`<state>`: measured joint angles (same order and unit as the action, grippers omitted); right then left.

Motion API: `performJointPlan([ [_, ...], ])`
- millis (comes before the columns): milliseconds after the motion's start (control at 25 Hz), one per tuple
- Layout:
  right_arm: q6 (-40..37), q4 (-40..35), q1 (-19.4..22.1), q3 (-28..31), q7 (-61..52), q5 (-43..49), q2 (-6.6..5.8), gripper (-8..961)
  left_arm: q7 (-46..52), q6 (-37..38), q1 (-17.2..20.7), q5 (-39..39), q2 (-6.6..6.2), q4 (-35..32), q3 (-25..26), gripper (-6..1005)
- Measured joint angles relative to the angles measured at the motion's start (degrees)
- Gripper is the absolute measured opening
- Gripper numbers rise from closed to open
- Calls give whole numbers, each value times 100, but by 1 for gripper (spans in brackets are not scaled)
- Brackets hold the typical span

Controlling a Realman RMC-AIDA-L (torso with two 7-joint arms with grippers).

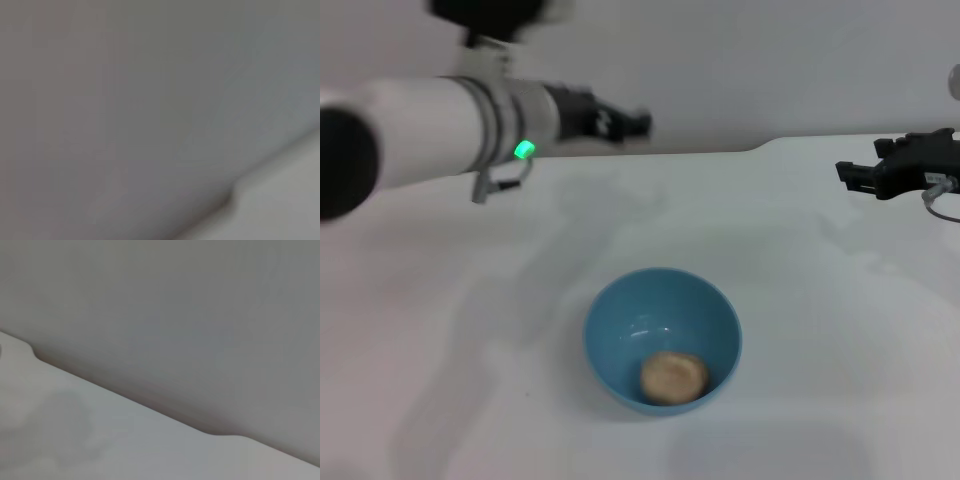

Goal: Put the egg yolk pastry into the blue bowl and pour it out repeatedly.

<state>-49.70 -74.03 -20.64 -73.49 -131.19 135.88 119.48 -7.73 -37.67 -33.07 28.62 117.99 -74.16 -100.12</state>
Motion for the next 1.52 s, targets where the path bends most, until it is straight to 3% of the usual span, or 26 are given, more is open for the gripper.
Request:
performJointPlan([
  [240, 783, 367, 134, -192, 13, -85, 4, 530, 32, 3704, 1768, 67, -1, 44, -345, 753],
  [320, 1125, 447, 223, -320, 53, -237, 5, 530, 33, 4729, 2154, 57, -7, 203, -560, 753],
  [480, 1879, 550, 423, -669, 349, -711, 18, 530, 59, 6506, 2495, 59, 0, 830, -905, 752],
  [640, 2678, 713, 542, -1201, 700, -1137, 21, 530, 68, 8151, 2463, 66, 16, 1817, -1265, 751],
  [880, 3871, 1020, 567, -2034, 746, -1197, 22, 530, 214, 8994, 2258, 73, 47, 2766, -1408, 748],
  [1160, 6763, 1870, 618, -3722, 241, -1202, 14, 530, 993, 9362, 2236, 81, 33, 3294, -1374, 744],
  [1320, 7701, 2358, 630, -4296, -658, -1186, -3, 530, 1049, 9473, 2217, 82, 27, 3484, -1356, 743],
  [1440, 8712, 3054, 604, -4895, -1230, -1175, 0, 530, 1052, 9605, 2164, 83, 38, 3683, -1352, 742],
  [1480, 9521, 3652, 509, -5445, -1589, -1174, 11, 530, 1053, 9686, 2114, 82, 46, 3817, -1353, 742],
  [1520, 9521, 3652, 509, -5445, -1589, -1174, 11, 530, 1053, 9686, 2114, 82, 46, 3817, -1353, 742],
])
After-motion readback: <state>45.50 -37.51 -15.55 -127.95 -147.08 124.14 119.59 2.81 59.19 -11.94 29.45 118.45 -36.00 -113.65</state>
